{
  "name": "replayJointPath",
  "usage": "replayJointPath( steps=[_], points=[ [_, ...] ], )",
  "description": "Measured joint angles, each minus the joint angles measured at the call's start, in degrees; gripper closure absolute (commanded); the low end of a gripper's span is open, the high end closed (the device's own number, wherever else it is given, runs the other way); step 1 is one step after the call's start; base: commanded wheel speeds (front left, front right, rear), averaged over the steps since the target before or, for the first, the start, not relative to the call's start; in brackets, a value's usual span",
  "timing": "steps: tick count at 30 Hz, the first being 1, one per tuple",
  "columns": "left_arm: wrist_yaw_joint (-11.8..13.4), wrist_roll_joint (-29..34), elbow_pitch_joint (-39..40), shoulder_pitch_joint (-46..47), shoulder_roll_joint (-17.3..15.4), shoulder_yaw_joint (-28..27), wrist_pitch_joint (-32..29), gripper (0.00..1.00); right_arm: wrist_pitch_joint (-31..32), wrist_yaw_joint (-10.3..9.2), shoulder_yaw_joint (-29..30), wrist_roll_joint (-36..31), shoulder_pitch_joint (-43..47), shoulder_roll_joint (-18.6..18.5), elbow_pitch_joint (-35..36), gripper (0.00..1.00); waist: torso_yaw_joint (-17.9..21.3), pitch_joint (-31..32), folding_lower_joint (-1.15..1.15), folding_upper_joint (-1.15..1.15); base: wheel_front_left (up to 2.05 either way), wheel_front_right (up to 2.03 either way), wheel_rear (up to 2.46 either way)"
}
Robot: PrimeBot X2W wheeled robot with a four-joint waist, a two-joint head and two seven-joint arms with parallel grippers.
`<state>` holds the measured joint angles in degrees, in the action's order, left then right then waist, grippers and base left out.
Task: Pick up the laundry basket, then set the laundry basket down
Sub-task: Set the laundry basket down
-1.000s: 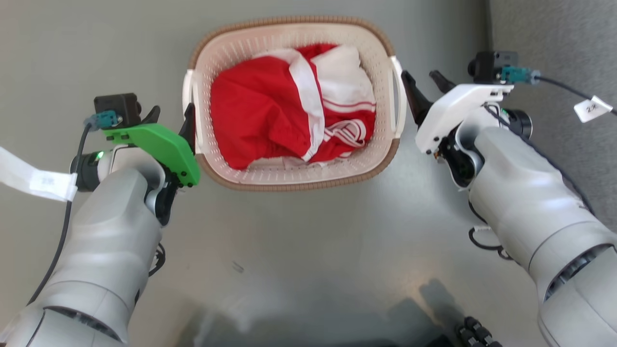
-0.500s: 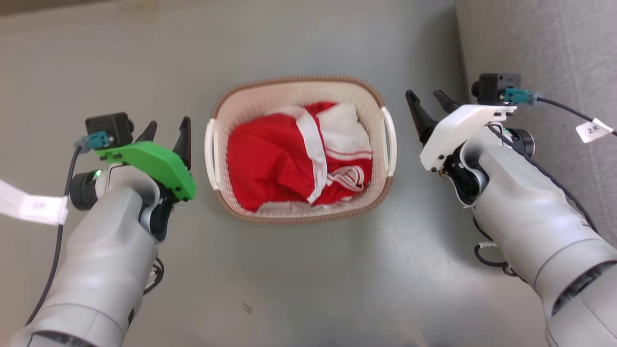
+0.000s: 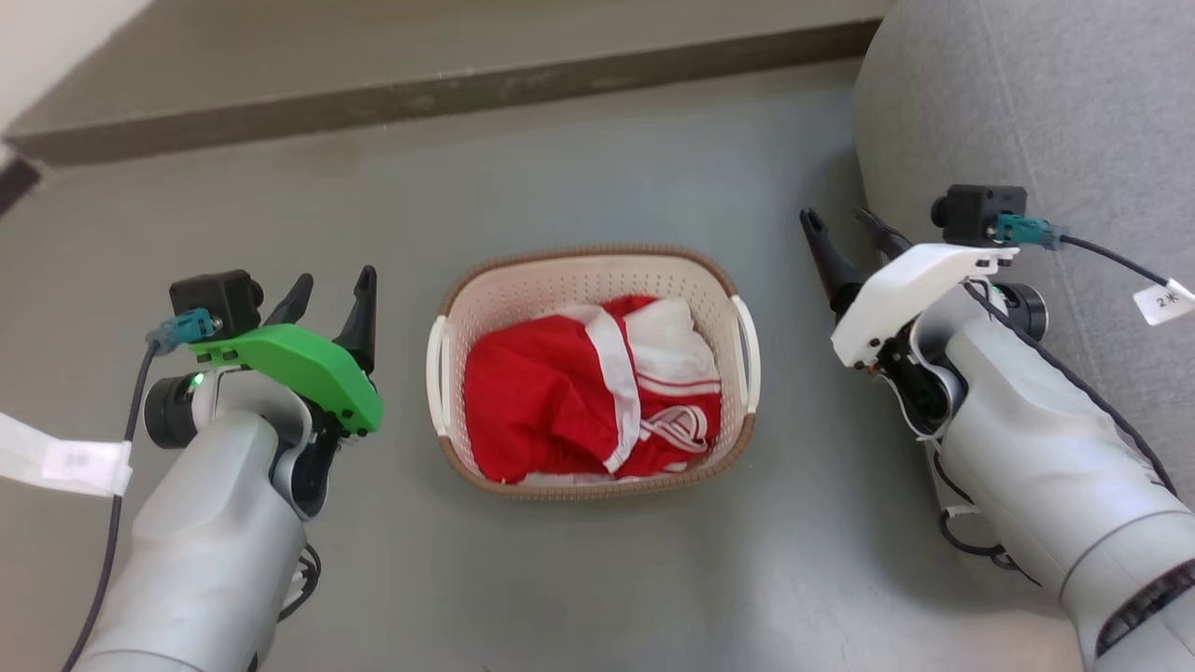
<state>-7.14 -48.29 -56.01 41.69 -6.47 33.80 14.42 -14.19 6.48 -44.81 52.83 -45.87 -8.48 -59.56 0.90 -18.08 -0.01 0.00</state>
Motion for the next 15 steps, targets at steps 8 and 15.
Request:
replayJointPath(
  steps=[8,15],
  points=[
    [0.7,3.2,5.4,-4.5,-0.8,-3.3,0.0,0.00,-0.2,-1.38,4.3,-3.7,4.0,-2.2,6.2,0.00,-0.4,5.1,0.00,0.00,0.00,0.00,0.00],
    [1.8,4.4,9.7,-7.9,-1.1,-6.4,0.0,0.00,-0.2,-2.58,8.0,-6.4,7.6,-3.0,11.5,0.00,-0.7,8.1,0.00,0.00,0.00,0.00,0.00]
  ],
)
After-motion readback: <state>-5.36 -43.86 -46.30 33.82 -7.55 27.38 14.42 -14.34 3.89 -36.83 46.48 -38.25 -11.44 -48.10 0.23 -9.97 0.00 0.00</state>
